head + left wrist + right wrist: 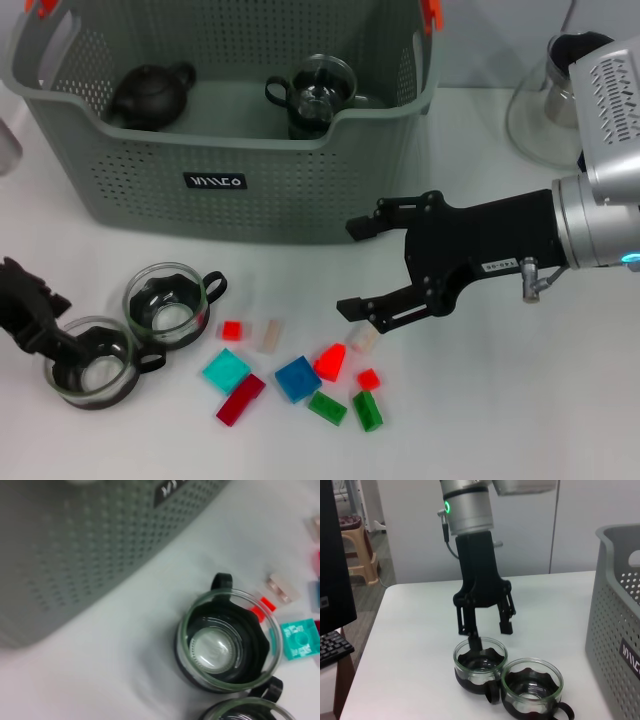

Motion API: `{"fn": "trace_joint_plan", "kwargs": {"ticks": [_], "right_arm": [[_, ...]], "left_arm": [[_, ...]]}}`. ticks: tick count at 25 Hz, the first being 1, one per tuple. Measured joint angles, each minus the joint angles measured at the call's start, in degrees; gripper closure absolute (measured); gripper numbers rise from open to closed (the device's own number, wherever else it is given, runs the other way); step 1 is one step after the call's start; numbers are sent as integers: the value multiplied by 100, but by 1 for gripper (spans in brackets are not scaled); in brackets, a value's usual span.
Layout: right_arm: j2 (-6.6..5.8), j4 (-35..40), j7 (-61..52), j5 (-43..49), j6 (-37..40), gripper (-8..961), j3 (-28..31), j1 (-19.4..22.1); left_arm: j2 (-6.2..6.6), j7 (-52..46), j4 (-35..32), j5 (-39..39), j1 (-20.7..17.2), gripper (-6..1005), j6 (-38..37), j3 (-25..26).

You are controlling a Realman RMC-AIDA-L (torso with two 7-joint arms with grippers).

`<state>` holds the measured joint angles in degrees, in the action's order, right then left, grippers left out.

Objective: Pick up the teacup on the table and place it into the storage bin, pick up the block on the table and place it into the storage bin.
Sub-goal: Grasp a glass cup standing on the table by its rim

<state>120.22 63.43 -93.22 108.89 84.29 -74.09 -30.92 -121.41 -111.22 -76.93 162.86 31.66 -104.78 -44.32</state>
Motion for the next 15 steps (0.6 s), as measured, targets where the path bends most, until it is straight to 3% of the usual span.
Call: {"fn": "trace_joint_plan", "kwargs": {"ticks": [15], "right_arm": [[4, -24, 41, -17, -46, 9, 0, -2]], "left_arm": [[58, 35, 862, 17, 26, 205, 588, -17]]}}
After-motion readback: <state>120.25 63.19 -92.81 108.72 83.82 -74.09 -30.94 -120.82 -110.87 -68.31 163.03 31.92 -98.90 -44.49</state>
